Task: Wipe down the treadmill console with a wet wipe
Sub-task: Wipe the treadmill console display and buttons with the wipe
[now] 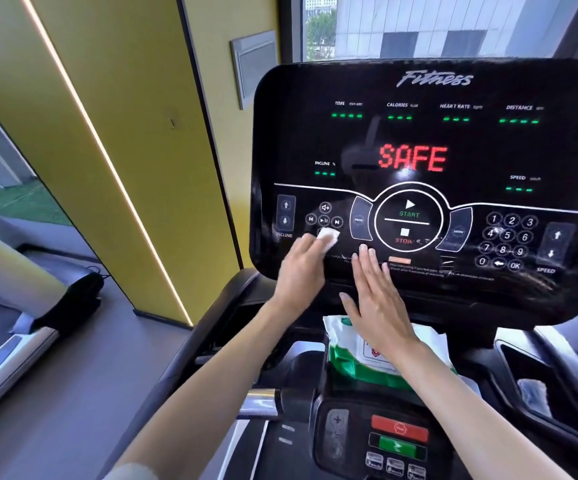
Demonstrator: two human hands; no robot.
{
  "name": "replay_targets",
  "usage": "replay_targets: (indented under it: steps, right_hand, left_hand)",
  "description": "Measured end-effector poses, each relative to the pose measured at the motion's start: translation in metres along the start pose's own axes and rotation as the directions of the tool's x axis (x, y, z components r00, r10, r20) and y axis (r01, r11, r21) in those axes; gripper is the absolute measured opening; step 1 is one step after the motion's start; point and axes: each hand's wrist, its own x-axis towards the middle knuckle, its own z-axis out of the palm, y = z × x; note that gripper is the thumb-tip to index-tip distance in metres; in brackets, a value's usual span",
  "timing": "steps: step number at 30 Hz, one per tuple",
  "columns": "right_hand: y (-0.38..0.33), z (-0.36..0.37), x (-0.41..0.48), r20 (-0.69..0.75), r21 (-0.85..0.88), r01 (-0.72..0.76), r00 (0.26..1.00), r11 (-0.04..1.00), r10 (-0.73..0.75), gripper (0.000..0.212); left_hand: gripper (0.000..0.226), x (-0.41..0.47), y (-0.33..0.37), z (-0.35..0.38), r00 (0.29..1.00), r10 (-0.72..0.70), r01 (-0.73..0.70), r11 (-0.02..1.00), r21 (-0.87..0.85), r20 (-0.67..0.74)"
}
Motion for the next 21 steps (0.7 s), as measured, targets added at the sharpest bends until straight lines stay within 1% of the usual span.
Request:
replay_targets:
  steps: [1,2,3,4,5,6,7,8,9,10,11,12,13,14,15,16,17,18,19,20,21]
  right_hand:
    - [0.0,0.0,0.0,-0.002,-0.001,0.002,1.0,1.0,-0.002,0.067]
    - [0.001,0.0,0.0,-0.001,0.0,0.002,1.0,1.0,-0.002,0.067]
    - [0.001,0.0,0.0,0.001,0.0,0.002,1.0,1.0,-0.002,0.067]
    - [0.001,0.001,0.0,0.005,-0.003,0.002,1.0,1.0,-0.002,0.067]
    - [0.002,0.001,0.0,0.009,-0.016,0.005,1.0,1.0,-0.005,0.067]
    - [0.003,0.0,0.0,0.017,-0.033,0.014,1.0,0.999,-0.013,0.067]
    - [0.004,-0.001,0.0,0.026,-0.048,0.024,0.999,0.999,-0.023,0.068]
    - [0.005,-0.002,0.001,0.043,-0.052,0.033,0.999,0.998,-0.031,0.069]
    - [0.006,-0.004,0.002,0.065,-0.048,0.041,0.997,0.998,-0.038,0.069]
    - [0.007,-0.005,0.002,0.08,-0.038,0.046,0.996,0.998,-0.043,0.068]
    - [0.009,-0.006,0.001,0.072,-0.036,0.054,0.996,0.998,-0.051,0.068]
    - [0.012,-0.007,-0.002,0.051,-0.042,0.054,0.997,0.998,-0.052,0.067]
    - [0.014,-0.007,-0.005,0.027,-0.052,0.04,0.999,0.998,-0.038,0.066]
    - [0.017,-0.006,-0.009,-0.002,-0.064,0.01,1.0,0.998,-0.011,0.065]
    - [0.018,-0.006,-0.013,-0.03,-0.075,-0.025,0.999,0.997,0.023,0.063]
    - [0.019,-0.005,-0.015,-0.055,-0.078,-0.061,0.997,0.995,0.057,0.062]
    - [0.02,-0.006,-0.017,-0.077,-0.078,-0.092,0.993,0.993,0.086,0.061]
    - [0.021,-0.006,-0.018,-0.088,-0.084,-0.109,0.991,0.991,0.102,0.061]
    - [0.021,-0.006,-0.018,-0.086,-0.096,-0.112,0.991,0.989,0.104,0.062]
    - [0.022,-0.006,-0.018,-0.078,-0.107,-0.106,0.992,0.989,0.098,0.064]
    - [0.023,-0.006,-0.018,-0.069,-0.117,-0.097,0.994,0.988,0.089,0.064]
  left_hand:
    - [0.039,0.003,-0.009,-0.006,0.997,-0.07,0.07,0.997,-0.021,-0.043]
    - [0.039,0.005,-0.018,-0.012,0.97,-0.216,0.211,0.976,-0.052,-0.114]
    - [0.037,0.009,-0.026,-0.016,0.903,-0.377,0.367,0.926,-0.084,-0.205]
    - [0.035,0.011,-0.03,-0.016,0.827,-0.493,0.483,0.869,-0.107,-0.269]
    - [0.035,0.013,-0.026,-0.013,0.798,-0.529,0.52,0.847,-0.113,-0.289]
    - [0.036,0.014,-0.016,-0.007,0.845,-0.463,0.462,0.884,-0.067,-0.267]
    - [0.039,0.014,-0.002,0.0,0.931,-0.31,0.315,0.949,-0.005,-0.194]
    - [0.042,0.011,0.01,0.009,0.992,-0.102,0.105,0.994,0.035,-0.073]
    - [0.043,0.01,0.015,0.012,0.995,0.092,-0.094,0.994,0.053,0.046]
    - [0.043,0.015,0.011,0.011,0.968,0.223,-0.231,0.971,0.062,0.114]
    - [0.043,0.026,0.004,0.006,0.957,0.271,-0.28,0.957,0.073,0.107]
    - [0.043,0.038,-0.005,0.0,0.972,0.231,-0.233,0.968,0.097,0.027]
    - [0.04,0.051,-0.012,-0.008,0.991,0.092,-0.083,0.993,0.089,-0.097]
    - [0.035,0.063,-0.016,-0.014,0.966,-0.119,0.13,0.991,0.031,-0.231]
    - [0.032,0.071,-0.013,-0.016,0.898,-0.318,0.319,0.947,-0.05,-0.303]
    - [0.032,0.075,-0.006,-0.015,0.866,-0.39,0.379,0.92,-0.098,-0.312]
    - [0.037,0.075,0.005,-0.011,0.911,-0.306,0.298,0.952,-0.07,-0.276]
    - [0.044,0.07,0.014,-0.003,0.982,-0.081,0.081,0.997,-0.007,-0.17]
    - [0.052,0.061,0.02,0.005,0.984,0.179,-0.179,0.983,0.041,0.009]
    - [0.059,0.056,0.017,0.012,0.917,0.366,-0.38,0.923,0.069,0.158]
    - [0.063,0.06,0.009,0.009,0.862,0.452,-0.477,0.876,0.067,0.228]
